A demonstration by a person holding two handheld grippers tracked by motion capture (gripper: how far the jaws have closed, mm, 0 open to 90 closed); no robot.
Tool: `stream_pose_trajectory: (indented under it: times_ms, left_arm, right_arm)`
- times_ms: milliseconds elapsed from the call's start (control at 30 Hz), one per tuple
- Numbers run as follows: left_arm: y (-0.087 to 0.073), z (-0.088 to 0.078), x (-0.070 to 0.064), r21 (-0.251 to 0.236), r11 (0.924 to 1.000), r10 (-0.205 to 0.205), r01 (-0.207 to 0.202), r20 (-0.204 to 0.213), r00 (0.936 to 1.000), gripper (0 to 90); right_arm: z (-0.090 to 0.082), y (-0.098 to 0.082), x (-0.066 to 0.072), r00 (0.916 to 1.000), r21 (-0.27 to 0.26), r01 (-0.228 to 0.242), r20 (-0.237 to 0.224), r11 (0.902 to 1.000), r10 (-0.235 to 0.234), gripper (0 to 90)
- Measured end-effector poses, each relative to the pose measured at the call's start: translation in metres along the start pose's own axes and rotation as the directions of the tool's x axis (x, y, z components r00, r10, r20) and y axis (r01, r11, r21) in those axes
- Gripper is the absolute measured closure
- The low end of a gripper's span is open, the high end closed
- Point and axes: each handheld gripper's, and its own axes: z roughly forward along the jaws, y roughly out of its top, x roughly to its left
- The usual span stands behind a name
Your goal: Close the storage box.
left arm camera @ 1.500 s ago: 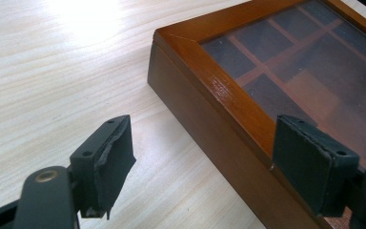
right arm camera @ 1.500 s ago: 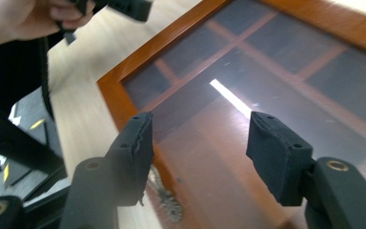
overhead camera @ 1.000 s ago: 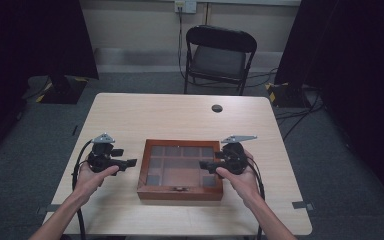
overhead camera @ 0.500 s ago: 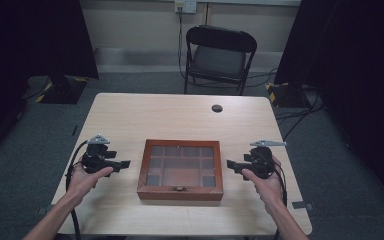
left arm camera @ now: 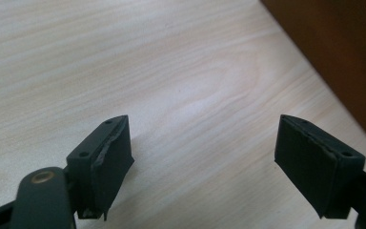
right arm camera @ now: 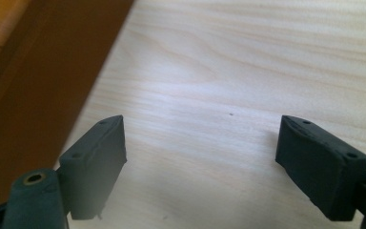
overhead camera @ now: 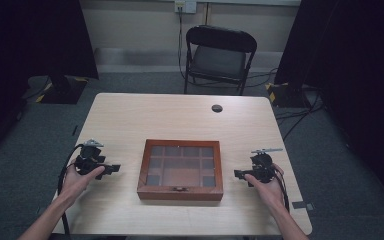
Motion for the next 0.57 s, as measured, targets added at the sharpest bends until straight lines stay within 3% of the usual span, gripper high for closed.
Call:
stream_pose_trajectory:
  times_ms: [67,167,233,267,367,400,500,567]
  left_arm:
    - [-0.002,0.005,-0.002,0.020,0.9998,0.010,-0.009,-0.040,0.9991,18.8]
    - [-0.005,0.009,-0.006,-0.006,0.9991,0.041,-0.042,-0.089,0.9952,15.4]
    - [-0.009,0.013,-0.009,-0.047,0.9971,0.053,-0.059,-0.122,0.9910,11.3]
    - [-0.013,0.016,-0.010,-0.095,0.9939,0.046,-0.057,-0.116,0.9922,8.9]
    - [-0.016,0.018,-0.009,-0.123,0.9906,0.046,-0.061,-0.122,0.9915,3.2]
    - [-0.017,0.020,-0.009,-0.137,0.9896,0.027,-0.044,-0.126,0.9917,1.2]
    - [-0.019,0.021,-0.009,-0.164,0.9854,0.023,-0.044,-0.128,0.9916,0.0]
    - [-0.019,0.021,-0.009,-0.165,0.9854,0.021,-0.042,-0.128,0.9915,0.0]
  right_arm:
    - [0.004,0.000,0.000,0.9988,0.006,0.015,0.047,0.9999,-0.015,15.2]
    - [0.005,-0.001,0.000,0.9967,-0.013,0.013,0.081,0.9998,-0.012,14.5]
    - [0.009,-0.006,0.002,0.9881,-0.044,0.072,0.139,0.9965,-0.065,12.9]
    - [0.011,-0.008,0.003,0.9830,-0.060,0.100,0.160,0.9932,-0.090,9.6]
    - [0.017,-0.014,0.004,0.9819,-0.107,0.122,0.158,0.9867,-0.105,0.5]
    - [0.018,-0.015,0.004,0.9821,-0.114,0.123,0.156,0.9858,-0.105,0.0]
    - [0.021,-0.019,0.003,0.9822,-0.174,0.136,0.153,0.9753,-0.109,0.0]
    - [0.021,-0.019,0.004,0.9824,-0.177,0.134,0.153,0.9751,-0.107,0.0]
